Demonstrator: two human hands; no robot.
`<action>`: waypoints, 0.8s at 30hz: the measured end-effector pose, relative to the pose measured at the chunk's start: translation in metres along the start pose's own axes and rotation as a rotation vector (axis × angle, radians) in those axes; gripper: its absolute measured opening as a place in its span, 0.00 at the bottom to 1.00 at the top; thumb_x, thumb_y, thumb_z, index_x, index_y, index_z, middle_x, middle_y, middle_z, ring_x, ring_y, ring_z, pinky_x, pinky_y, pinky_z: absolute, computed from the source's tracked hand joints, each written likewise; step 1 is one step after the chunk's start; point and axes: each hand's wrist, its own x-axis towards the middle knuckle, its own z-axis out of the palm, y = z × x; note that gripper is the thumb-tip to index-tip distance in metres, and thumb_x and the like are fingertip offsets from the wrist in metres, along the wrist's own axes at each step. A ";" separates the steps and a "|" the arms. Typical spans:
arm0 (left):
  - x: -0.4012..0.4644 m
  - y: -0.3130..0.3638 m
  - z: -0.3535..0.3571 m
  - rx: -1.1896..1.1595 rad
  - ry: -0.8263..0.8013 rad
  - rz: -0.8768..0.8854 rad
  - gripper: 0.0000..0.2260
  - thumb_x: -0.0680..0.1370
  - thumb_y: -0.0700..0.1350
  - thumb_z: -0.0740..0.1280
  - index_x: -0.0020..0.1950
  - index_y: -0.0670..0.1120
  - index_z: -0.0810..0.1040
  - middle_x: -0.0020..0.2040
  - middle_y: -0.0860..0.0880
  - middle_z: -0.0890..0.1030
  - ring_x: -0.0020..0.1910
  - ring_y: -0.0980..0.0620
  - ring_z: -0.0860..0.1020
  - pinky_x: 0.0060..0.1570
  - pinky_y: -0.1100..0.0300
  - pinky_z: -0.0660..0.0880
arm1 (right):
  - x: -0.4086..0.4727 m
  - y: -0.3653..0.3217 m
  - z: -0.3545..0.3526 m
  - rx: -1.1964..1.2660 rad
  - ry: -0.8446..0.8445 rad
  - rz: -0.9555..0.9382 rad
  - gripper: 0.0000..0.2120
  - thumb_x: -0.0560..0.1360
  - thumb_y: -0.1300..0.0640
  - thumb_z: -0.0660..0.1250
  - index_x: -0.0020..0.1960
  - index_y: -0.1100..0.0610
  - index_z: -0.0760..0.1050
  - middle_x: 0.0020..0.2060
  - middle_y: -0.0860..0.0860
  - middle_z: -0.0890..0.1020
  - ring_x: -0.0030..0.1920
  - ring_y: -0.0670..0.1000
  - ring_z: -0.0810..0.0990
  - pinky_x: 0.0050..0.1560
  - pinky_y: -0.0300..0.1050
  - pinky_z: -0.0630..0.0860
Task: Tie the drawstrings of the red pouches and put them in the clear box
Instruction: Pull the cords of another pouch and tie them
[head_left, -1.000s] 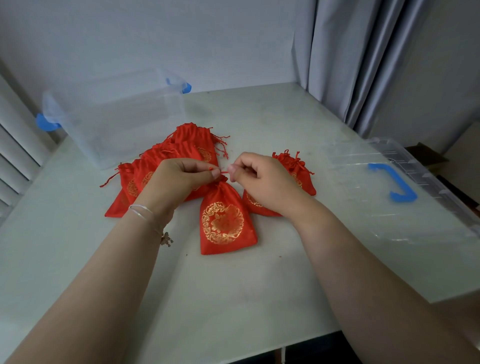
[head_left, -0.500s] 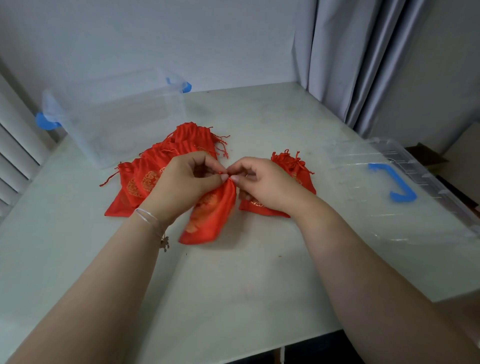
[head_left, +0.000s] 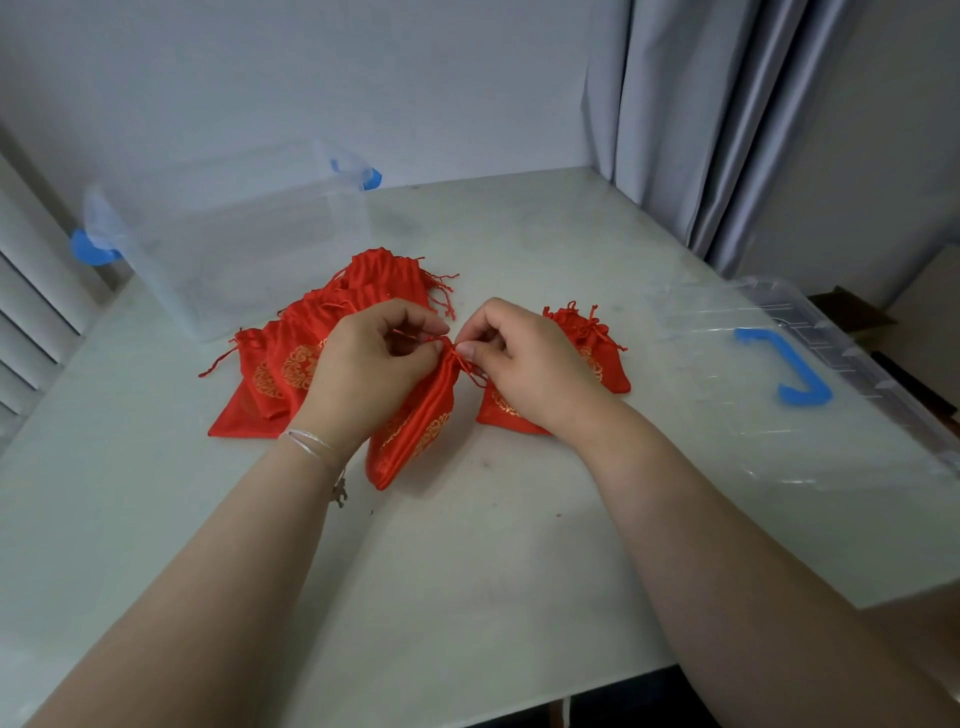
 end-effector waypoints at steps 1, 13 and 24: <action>0.001 -0.001 0.000 0.018 0.008 0.003 0.08 0.73 0.38 0.71 0.45 0.51 0.82 0.41 0.54 0.82 0.39 0.59 0.79 0.44 0.63 0.78 | 0.000 -0.001 0.000 -0.012 0.003 -0.023 0.01 0.75 0.59 0.67 0.45 0.55 0.76 0.37 0.44 0.78 0.37 0.42 0.75 0.41 0.40 0.72; -0.002 0.000 0.005 0.124 0.142 0.076 0.08 0.72 0.39 0.70 0.42 0.53 0.80 0.39 0.62 0.80 0.36 0.61 0.78 0.40 0.69 0.72 | 0.001 0.000 0.006 0.063 0.024 -0.025 0.03 0.76 0.59 0.66 0.44 0.52 0.74 0.34 0.41 0.76 0.33 0.38 0.74 0.38 0.31 0.70; -0.004 -0.010 0.011 0.254 0.086 0.410 0.06 0.71 0.36 0.72 0.44 0.47 0.82 0.43 0.51 0.80 0.36 0.60 0.74 0.40 0.67 0.73 | 0.006 0.009 -0.005 0.247 -0.099 0.106 0.09 0.76 0.64 0.67 0.51 0.53 0.81 0.40 0.43 0.82 0.39 0.35 0.76 0.44 0.27 0.70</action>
